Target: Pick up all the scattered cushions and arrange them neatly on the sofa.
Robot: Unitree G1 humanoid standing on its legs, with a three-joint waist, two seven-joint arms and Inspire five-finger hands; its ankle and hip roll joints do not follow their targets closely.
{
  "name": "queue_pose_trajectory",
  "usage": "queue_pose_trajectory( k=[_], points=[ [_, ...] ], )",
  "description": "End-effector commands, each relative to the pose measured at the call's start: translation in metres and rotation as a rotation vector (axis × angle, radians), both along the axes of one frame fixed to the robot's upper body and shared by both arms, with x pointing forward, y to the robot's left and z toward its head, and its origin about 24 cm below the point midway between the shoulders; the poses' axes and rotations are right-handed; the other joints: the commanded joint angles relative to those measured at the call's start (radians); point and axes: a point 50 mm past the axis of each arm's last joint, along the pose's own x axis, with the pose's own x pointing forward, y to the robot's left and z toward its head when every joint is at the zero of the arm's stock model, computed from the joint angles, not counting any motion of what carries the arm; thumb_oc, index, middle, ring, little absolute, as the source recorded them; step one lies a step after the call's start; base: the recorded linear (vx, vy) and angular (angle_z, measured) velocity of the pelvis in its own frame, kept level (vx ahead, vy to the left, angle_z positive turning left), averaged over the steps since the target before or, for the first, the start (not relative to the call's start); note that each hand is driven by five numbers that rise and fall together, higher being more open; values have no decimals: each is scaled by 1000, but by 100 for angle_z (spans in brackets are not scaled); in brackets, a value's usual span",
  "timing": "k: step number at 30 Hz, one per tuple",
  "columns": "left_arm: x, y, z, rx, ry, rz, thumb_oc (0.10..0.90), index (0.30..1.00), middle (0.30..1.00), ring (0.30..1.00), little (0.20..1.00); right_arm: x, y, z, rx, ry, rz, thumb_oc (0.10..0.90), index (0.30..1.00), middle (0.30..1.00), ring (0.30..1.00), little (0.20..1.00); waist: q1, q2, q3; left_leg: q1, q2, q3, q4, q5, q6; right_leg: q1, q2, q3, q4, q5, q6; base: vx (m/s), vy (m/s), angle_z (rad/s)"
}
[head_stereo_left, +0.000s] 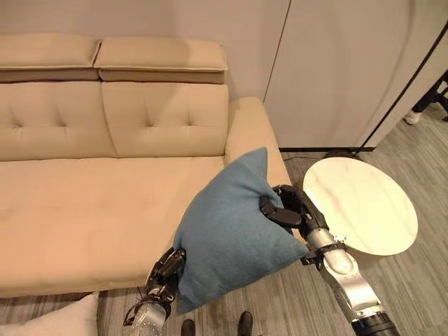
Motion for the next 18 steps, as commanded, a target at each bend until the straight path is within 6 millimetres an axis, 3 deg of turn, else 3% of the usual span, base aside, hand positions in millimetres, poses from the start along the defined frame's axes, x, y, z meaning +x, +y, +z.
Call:
queue_pose_trajectory(
  k=[1,2,6,8,9,10,11,14,16,18],
  points=[
    [76,-22,80,46,-473,-172,427,340,340,340,340,17,20,59,27,-314,104,400,300,300,300,300,-5,-25,-57,11,-26,-42,28,-104,-17,79,-12,9,30,-190,39,-109,-83,62],
    [78,-21,85,102,-492,-200,438,356,356,356,356,15,16,53,-6,-291,97,400,300,300,300,300,0,-17,-40,-23,-27,-63,59,-98,-27,80,-12,-6,27,-198,29,-110,-83,42],
    [74,-26,90,112,-518,-225,400,300,300,300,300,13,10,46,-52,-264,86,400,300,300,300,300,0,-13,-5,-108,-36,-67,166,-98,-53,95,-22,-61,10,-203,14,-114,-54,67],
    [78,-32,99,127,-558,-243,400,300,300,300,300,14,9,49,-56,-273,74,400,300,300,300,300,-11,-19,7,-181,3,90,193,-66,-40,101,-44,-120,6,-203,22,-49,31,123],
    [77,-32,99,128,-557,-243,400,300,300,300,300,14,9,49,-56,-273,74,400,300,300,300,300,-8,-19,8,-179,4,92,197,-71,-41,104,-43,-118,6,-205,22,63,72,91],
    [80,-35,104,183,-575,-285,400,300,300,300,300,14,7,50,-51,-278,53,400,300,300,300,300,-24,-21,-1,-200,33,198,195,-60,-28,107,-53,-153,14,-208,20,183,90,57],
    [79,-36,103,199,-572,-306,400,300,300,300,300,13,7,49,-50,-276,52,400,300,300,300,300,-29,-18,-11,-173,32,199,177,-89,-31,119,-49,-150,19,-225,26,242,150,55],
    [75,-37,100,201,-560,-327,400,300,300,300,300,13,7,46,-57,-265,46,400,300,300,300,300,-31,-21,-19,-148,16,194,162,-102,-18,122,-61,-148,53,-237,30,161,125,41],
    [71,-37,99,205,-555,-341,400,300,300,300,300,14,10,44,-48,-257,42,400,300,300,300,300,-25,-29,-22,-134,-4,211,157,-107,17,98,-92,-138,123,-232,40,83,245,10],
    [70,-36,98,203,-551,-343,400,300,300,300,300,14,11,43,-41,-254,40,400,300,300,300,300,-24,-33,-22,-125,-10,212,152,-113,24,92,-99,-128,144,-233,44,89,183,-8]
  ],
)
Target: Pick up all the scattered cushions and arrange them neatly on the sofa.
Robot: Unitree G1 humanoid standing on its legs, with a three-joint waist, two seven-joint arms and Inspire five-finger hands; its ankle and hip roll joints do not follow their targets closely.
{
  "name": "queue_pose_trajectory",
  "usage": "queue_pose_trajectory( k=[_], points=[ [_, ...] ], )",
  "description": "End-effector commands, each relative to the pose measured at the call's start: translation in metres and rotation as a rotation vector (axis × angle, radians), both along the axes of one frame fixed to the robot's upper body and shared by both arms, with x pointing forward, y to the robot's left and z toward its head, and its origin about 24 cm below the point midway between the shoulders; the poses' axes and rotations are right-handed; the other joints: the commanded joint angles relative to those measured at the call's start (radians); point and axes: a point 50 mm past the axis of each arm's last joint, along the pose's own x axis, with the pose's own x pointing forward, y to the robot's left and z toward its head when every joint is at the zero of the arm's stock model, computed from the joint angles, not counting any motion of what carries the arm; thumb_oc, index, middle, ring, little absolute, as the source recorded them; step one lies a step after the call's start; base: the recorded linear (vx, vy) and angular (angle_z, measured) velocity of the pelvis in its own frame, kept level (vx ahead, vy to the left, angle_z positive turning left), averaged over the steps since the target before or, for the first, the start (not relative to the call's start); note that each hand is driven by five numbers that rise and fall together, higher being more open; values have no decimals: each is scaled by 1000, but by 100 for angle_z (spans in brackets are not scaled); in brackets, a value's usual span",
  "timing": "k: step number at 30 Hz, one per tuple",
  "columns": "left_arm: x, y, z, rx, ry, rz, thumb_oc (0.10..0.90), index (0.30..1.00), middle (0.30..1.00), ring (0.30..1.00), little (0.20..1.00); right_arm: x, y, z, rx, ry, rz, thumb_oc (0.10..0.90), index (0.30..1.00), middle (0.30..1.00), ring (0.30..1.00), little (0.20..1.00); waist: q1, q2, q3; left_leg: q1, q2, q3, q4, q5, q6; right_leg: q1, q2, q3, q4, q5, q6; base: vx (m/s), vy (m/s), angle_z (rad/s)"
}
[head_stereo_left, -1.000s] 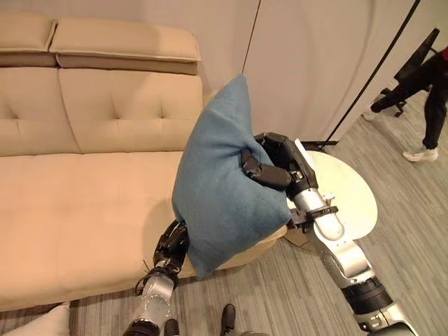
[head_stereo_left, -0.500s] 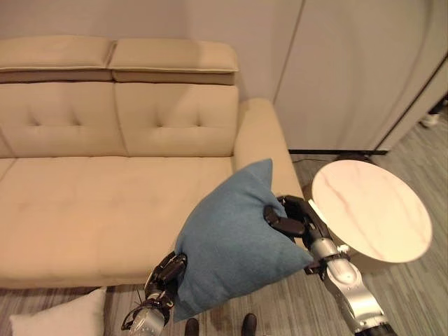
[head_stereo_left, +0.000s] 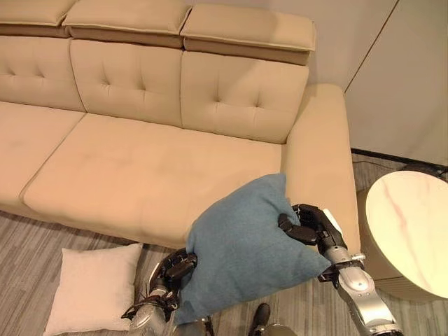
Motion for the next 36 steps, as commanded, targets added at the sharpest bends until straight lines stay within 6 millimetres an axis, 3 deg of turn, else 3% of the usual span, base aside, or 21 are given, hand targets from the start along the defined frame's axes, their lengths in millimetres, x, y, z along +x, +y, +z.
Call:
queue_pose_trajectory(
  k=[1,3,4,6,8,11,13,14,15,17,20,22,25,26,27,28,29,30,36],
  points=[
    [59,-28,79,-75,-458,-134,400,300,300,300,300,28,41,56,47,-309,153,400,300,300,300,300,26,-61,-94,28,13,-44,46,-124,-32,110,20,55,29,-121,30,122,163,-7],
    [57,-25,79,-63,-457,-127,400,300,300,300,300,29,45,56,52,-310,160,400,300,300,300,300,29,-60,-90,49,6,-44,33,-134,-16,79,3,81,103,-101,47,178,232,0],
    [55,-21,81,-56,-464,-116,400,300,300,300,300,29,50,56,60,-313,173,400,300,300,300,300,31,-52,-83,81,-2,-50,12,-147,1,18,0,119,196,-78,67,220,231,-7],
    [56,-22,81,-59,-466,-114,400,300,300,300,300,29,51,55,59,-313,174,400,300,300,300,300,25,-49,-78,98,-5,-59,1,-148,2,-10,26,151,206,-90,59,158,117,-28],
    [56,-23,81,-69,-469,-109,400,300,300,300,300,30,50,56,55,-316,173,400,300,300,300,300,3,-51,-75,137,-26,-95,-29,-154,6,-73,104,233,119,-89,42,199,35,0],
    [58,-23,82,-58,-472,-103,400,300,300,300,300,30,48,55,50,-312,164,400,300,300,300,300,-11,-53,-64,181,-39,-119,-41,-183,2,-138,113,228,21,-31,44,239,-21,14],
    [58,-24,83,-60,-478,-112,400,300,300,300,300,28,47,54,44,-305,163,400,300,300,300,300,-16,-58,-61,192,-45,-134,-29,-199,2,-124,111,228,-8,-22,45,182,-61,2],
    [58,-29,82,-73,-476,-119,400,300,300,300,300,26,43,51,36,-298,150,400,300,300,300,300,-19,-67,-64,199,-48,-149,22,-240,-6,-97,113,238,-24,-13,34,148,-69,56],
    [58,-29,82,-73,-476,-119,400,300,300,300,300,26,43,51,36,-299,150,400,300,300,300,300,-20,-69,-66,195,-50,-149,22,-237,-6,-100,111,238,-26,-10,33,260,-137,72],
    [54,-35,78,-105,-464,-141,400,300,300,300,300,21,34,48,31,-286,129,400,300,300,300,300,-31,-74,-79,179,-31,-133,116,-266,-39,-39,111,220,-61,-18,18,189,-135,72],
    [53,-40,77,-121,-461,-160,400,300,300,300,300,19,28,47,30,-280,117,400,300,300,300,300,-37,-83,-67,77,21,-117,338,-207,-92,18,117,208,-87,-32,-12,99,-109,48],
    [53,-42,76,-131,-455,-162,400,300,300,300,300,17,27,45,34,-270,117,400,300,300,300,300,-32,-90,-61,41,33,-124,375,-198,-88,42,125,217,-101,-45,-24,77,-44,0],
    [53,-43,76,-132,-447,-160,400,300,300,300,300,16,25,45,29,-267,108,400,300,300,300,300,-22,-108,-59,-8,41,-151,313,-216,-77,59,114,226,-106,-60,-20,130,28,-11],
    [53,-42,77,-120,-453,-157,400,300,300,300,300,16,25,43,32,-263,97,400,300,300,300,300,-8,-105,-55,-22,48,-197,235,-177,-86,75,127,247,-103,-73,-19,99,42,-6],
    [54,-42,77,-119,-454,-157,400,300,300,300,300,16,25,43,32,-263,97,400,300,300,300,300,-9,-107,-57,-23,45,-198,229,-171,-85,71,125,246,-103,-71,-19,192,114,-29],
    [56,-42,81,-114,-468,-146,400,300,300,300,300,18,26,44,37,-269,90,400,300,300,300,300,12,-96,-55,-53,41,-283,141,-105,-104,83,145,275,-99,-86,-21,93,69,-50],
    [56,-42,81,-114,-468,-146,400,300,300,300,300,18,26,44,37,-269,90,400,300,300,300,300,11,-97,-54,-49,40,-283,135,-101,-104,85,144,275,-98,-87,-21,201,145,-65],
    [58,-42,86,-117,-490,-138,400,300,300,300,300,21,27,46,40,-280,88,400,300,300,300,300,20,-89,-59,-51,33,-347,78,-88,-109,94,155,302,-89,-101,-19,173,119,-68],
    [62,-36,92,-54,-511,-150,400,300,300,300,300,22,36,45,56,-277,112,400,300,300,300,300,15,-89,-100,42,27,-293,17,-88,-88,108,123,333,-61,-105,0,173,171,-51]
  ],
)
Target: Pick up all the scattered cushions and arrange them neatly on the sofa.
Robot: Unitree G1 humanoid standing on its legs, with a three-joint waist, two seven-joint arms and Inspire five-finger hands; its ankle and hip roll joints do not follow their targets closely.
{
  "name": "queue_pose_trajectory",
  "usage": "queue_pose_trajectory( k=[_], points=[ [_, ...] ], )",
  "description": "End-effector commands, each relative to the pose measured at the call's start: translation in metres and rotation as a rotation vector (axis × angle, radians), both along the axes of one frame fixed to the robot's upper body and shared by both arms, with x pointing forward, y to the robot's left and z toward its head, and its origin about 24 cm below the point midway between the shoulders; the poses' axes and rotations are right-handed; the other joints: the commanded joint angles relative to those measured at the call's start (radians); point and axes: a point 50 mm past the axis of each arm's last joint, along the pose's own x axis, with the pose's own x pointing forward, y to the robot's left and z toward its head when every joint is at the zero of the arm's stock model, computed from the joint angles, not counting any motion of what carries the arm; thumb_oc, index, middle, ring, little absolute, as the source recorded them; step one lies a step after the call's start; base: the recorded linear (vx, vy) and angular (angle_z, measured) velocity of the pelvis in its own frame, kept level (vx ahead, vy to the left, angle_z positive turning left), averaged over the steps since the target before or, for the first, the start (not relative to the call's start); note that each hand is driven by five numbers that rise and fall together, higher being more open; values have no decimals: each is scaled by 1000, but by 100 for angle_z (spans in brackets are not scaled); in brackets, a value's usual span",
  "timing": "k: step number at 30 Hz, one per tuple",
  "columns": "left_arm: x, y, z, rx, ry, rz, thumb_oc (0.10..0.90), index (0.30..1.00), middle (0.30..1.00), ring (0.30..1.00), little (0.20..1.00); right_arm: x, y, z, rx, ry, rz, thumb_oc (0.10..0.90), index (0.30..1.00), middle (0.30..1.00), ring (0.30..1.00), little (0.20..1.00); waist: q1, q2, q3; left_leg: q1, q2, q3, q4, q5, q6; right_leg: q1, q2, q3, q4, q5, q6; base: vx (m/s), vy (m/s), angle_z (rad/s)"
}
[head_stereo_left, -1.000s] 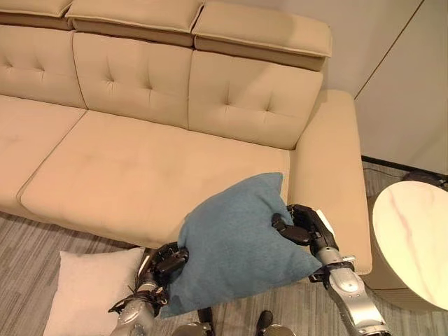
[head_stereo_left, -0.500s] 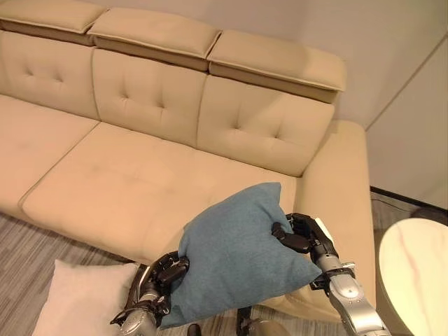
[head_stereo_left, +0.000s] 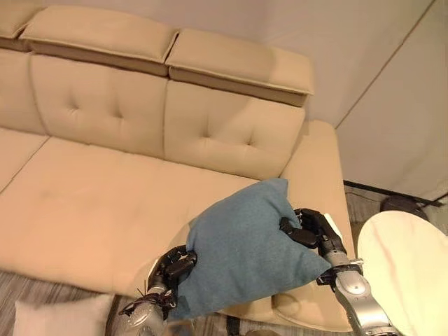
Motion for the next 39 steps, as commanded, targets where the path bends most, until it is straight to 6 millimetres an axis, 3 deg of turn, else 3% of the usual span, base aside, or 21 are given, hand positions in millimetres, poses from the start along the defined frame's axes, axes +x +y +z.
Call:
queue_pose_trajectory(
  k=[1,5,6,8,11,14,18,19,21,26,27,28,31,36,37,39],
  points=[
    [56,-38,85,-66,-490,-143,400,300,300,300,300,28,38,59,60,-322,168,400,300,300,300,300,43,8,-99,18,8,85,102,-174,-7,-14,-31,-40,93,-93,53,129,241,-60],
    [60,-29,99,-28,-545,-118,400,300,300,300,300,34,49,65,51,-350,193,400,300,300,300,300,60,22,-91,52,2,148,97,-197,25,-66,-63,-28,185,-81,88,34,192,-75],
    [63,-25,106,-9,-577,-98,400,300,300,300,300,37,53,71,54,-375,199,400,300,300,300,300,63,32,-73,58,6,170,90,-196,35,-132,-72,-38,266,-56,110,-59,144,-50],
    [65,-22,110,0,-593,-89,400,300,300,300,300,40,56,75,58,-393,206,400,300,300,300,300,70,38,-68,62,8,187,78,-199,37,-159,-93,-76,282,-49,117,-57,79,-48],
    [68,-21,119,4,-632,-77,400,300,300,300,300,41,61,78,75,-414,204,400,300,300,300,300,90,40,-63,59,0,211,75,-200,32,-139,-144,-236,204,-48,109,-23,8,-43],
    [70,-22,124,17,-661,-73,400,300,300,300,300,43,58,81,59,-436,175,400,300,300,300,300,86,42,-76,62,-8,214,46,-191,31,-125,-123,-199,144,-36,107,26,-20,-10],
    [76,-26,142,69,-743,-70,400,300,300,300,300,47,59,96,54,-518,143,400,300,300,300,300,86,57,-100,77,-7,223,-7,-182,24,-86,-120,-217,53,-15,110,52,-23,4],
    [79,-28,152,89,-788,-66,400,300,300,300,300,49,61,103,60,-553,137,400,300,300,300,300,85,61,-103,79,-6,222,-12,-180,21,-80,-119,-222,39,-11,110,66,-17,-2],
    [87,-34,192,126,-968,-39,400,300,300,300,300,55,66,132,69,-694,124,400,300,300,300,300,80,70,-102,87,1,213,-12,-186,11,-53,-110,-227,2,-12,109,51,-29,1],
    [96,-47,255,176,-1231,11,400,300,300,300,300,62,79,180,53,-920,111,400,300,300,300,300,75,80,-101,77,8,203,-12,-181,-1,-57,-102,-230,-5,-26,107,5,-19,6],
    [100,-54,276,203,-1316,35,400,300,300,300,300,63,85,200,12,-1016,96,400,300,300,300,300,76,85,-91,68,11,199,-12,-177,-6,-66,-99,-228,-5,-28,108,-37,-23,6],
    [100,-54,277,204,-1321,37,400,300,300,300,300,64,85,201,11,-1021,94,400,300,300,300,300,76,86,-86,67,11,198,-12,-176,-6,-66,-99,-229,-5,-28,108,-68,-26,9],
    [103,-67,309,241,-1447,86,400,300,300,300,300,65,95,230,-47,-1169,55,400,300,300,300,300,80,93,-60,27,13,191,-12,-160,-11,-98,-96,-226,-5,-24,110,-135,-21,10],
    [115,-89,374,442,-1651,219,400,300,300,300,300,75,103,296,-239,-1440,-85,400,300,300,300,300,83,113,9,-136,15,164,-12,-102,-28,-266,-95,-208,-5,17,114,-253,-15,19],
    [128,-93,391,473,-1645,230,400,300,300,300,300,89,102,313,-298,-1439,-130,400,300,300,300,300,79,114,5,-208,11,161,-12,-80,-37,-338,-90,-199,-5,39,115,-162,-7,22],
    [148,-92,406,532,-1584,240,400,300,300,300,300,110,100,321,-367,-1371,-177,400,300,300,300,300,73,116,-10,-291,10,164,-12,-63,-47,-416,-84,-184,-5,55,121,-112,-1,3]
  ],
)
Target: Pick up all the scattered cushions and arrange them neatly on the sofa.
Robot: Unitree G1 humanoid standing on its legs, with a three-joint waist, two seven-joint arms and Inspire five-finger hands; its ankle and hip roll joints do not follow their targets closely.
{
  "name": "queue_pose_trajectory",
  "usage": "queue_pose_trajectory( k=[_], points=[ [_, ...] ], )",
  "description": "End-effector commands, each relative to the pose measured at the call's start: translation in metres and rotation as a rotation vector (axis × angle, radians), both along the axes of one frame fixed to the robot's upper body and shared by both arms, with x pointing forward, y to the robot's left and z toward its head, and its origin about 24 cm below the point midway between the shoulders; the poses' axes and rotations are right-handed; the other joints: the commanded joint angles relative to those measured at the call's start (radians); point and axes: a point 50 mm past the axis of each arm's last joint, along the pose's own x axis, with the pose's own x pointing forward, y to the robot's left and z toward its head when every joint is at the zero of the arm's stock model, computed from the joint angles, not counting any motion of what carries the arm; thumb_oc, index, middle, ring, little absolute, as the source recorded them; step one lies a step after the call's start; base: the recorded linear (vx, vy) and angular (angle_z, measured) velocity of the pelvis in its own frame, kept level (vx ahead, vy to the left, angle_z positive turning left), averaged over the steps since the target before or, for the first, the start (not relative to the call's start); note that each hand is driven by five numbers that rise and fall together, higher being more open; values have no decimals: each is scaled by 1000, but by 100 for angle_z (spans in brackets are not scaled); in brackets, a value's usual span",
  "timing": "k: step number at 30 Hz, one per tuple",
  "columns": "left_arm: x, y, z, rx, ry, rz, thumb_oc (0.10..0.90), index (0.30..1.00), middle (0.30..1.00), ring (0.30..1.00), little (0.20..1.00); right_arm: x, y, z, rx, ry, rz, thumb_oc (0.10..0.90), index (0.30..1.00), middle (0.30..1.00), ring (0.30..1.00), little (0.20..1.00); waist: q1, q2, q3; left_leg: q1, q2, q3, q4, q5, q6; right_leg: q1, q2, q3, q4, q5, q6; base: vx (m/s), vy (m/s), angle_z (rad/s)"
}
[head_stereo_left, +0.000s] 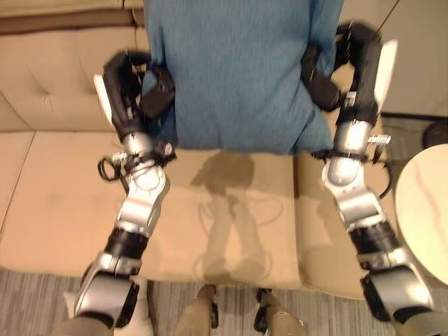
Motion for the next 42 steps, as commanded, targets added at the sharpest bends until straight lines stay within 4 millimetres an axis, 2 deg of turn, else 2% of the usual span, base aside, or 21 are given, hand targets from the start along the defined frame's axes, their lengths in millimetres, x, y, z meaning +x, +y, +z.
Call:
queue_pose_trajectory(
  k=[1,4,5,6,7,9,10,18,19,21,25,26,27,28,30,31,34,35,36,41,42],
  points=[
    [-23,-65,93,206,-401,-208,400,300,300,300,300,-13,54,52,-115,-236,127,400,300,300,300,300,-9,-55,-111,-44,1,21,0,-118,-60,-65,-9,97,4,-99,100,-76,-1,1],
    [-7,-63,106,275,-337,-163,400,300,300,300,300,4,50,56,-86,-147,104,408,312,312,312,312,-26,-52,-126,-129,4,18,0,-97,-74,-146,-11,108,4,-87,100,-51,-11,0],
    [4,-62,105,277,-268,-171,685,728,728,728,728,11,48,55,-79,-94,101,800,900,900,900,900,-38,-47,-132,-174,-1,8,0,-84,-74,-193,-10,116,4,-77,98,-52,15,4],
    [12,-58,100,269,-210,-193,800,900,900,900,900,15,46,54,-92,-60,101,800,900,900,900,900,-43,-42,-138,-210,-4,0,0,-77,-74,-231,-8,120,4,-69,98,-40,9,2],
    [12,-58,100,269,-210,-193,800,900,900,900,900,15,46,54,-92,-60,101,800,900,900,900,900,-43,-42,-139,-211,-4,0,0,-77,-74,-232,-8,120,4,-69,98,0,0,0],
    [14,-55,81,251,-157,-238,800,900,900,900,900,17,47,41,-100,-3,129,800,900,900,900,900,-46,-44,-142,-236,-2,-1,0,-75,-75,-263,-7,125,4,-63,96,0,0,0],
    [14,-55,80,250,-155,-238,800,900,900,900,900,17,47,41,-100,-1,129,800,900,900,900,900,-46,-43,-146,-238,-2,-1,0,-75,-75,-266,-7,126,4,-63,96,0,0,0],
    [16,-45,6,115,19,-332,800,900,900,900,900,22,23,-7,-59,143,113,800,900,900,900,900,-52,-51,-162,-264,-2,0,0,-72,-83,-294,-10,128,4,-57,95,-5,-16,4],
    [11,-41,-12,96,52,-342,800,900,900,900,900,20,11,-26,-35,190,94,800,900,900,900,900,-53,-52,-165,-262,-3,0,0,-74,-85,-293,-13,129,4,-57,95,-12,-31,39],
    [3,-25,-37,59,97,-327,800,900,900,900,900,15,-8,-49,-12,248,69,800,900,900,900,900,-53,-55,-168,-257,-1,0,0,-75,-86,-287,-14,126,4,-60,95,-21,-25,-13],
    [-4,-1,-68,12,179,-289,800,900,900,900,900,6,-27,-82,17,338,45,800,900,900,900,900,-54,-59,-173,-239,3,1,0,-79,-87,-267,-16,119,4,-64,93,-7,-12,1],
    [-11,12,-86,-19,224,-268,800,900,900,900,900,-1,-35,-100,35,390,41,800,900,900,900,900,-54,-62,-177,-222,6,1,0,-82,-88,-248,-17,117,4,-68,91,12,-20,-3],
    [-11,13,-86,-19,225,-268,800,900,900,900,900,-1,-35,-101,35,392,41,800,900,900,900,900,-54,-62,-177,-221,6,1,0,-82,-88,-246,-17,117,4,-68,91,40,-27,-3],
    [-22,28,-109,-39,288,-237,800,900,900,900,900,-12,-44,-127,69,464,42,800,900,900,900,900,-55,-65,-183,-192,13,3,0,-88,-87,-218,-18,113,4,-73,89,31,-12,0],
    [-22,28,-110,-39,291,-237,800,900,900,900,900,-12,-44,-128,69,467,41,800,900,900,900,900,-55,-65,-183,-190,13,3,0,-88,-87,-216,-18,113,4,-74,89,34,-12,-5],
    [-35,42,-134,-50,365,-213,800,900,900,900,900,-23,-54,-151,99,544,41,800,900,900,900,900,-55,-69,-189,-153,16,6,0,-95,-87,-177,-18,111,4,-81,87,56,-20,-7],
    [-60,67,-168,-60,483,-159,800,900,900,900,900,-44,-69,-185,150,661,36,800,900,900,900,900,-56,-75,-193,-90,22,14,0,-105,-86,-111,-16,105,4,-95,86,70,-18,-4],
    [-60,67,-168,-60,483,-159,800,900,900,900,900,-44,-69,-185,150,661,36,800,900,900,900,900,-56,-75,-193,-90,22,14,0,-105,-86,-111,-16,105,4,-95,86,72,-20,1],
    [-79,81,-194,-65,584,-126,800,900,900,900,900,-60,-78,-210,186,746,25,800,900,900,900,900,-59,-78,-199,-48,27,21,0,-109,-85,-70,-10,99,4,-105,84,80,-20,2],
    [-129,100,-258,-45,882,-74,800,900,900,900,900,-95,-92,-258,276,934,17,800,900,900,900,900,-58,-75,-216,74,42,39,0,-124,-80,51,1,89,4,-141,79,73,-32,-2],
    [-147,102,-279,-45,993,-69,800,900,900,900,900,-107,-92,-273,285,1002,21,800,900,900,900,900,-57,-73,-221,121,48,46,0,-130,-79,99,7,87,4,-152,77,72,-39,-4]
  ],
)
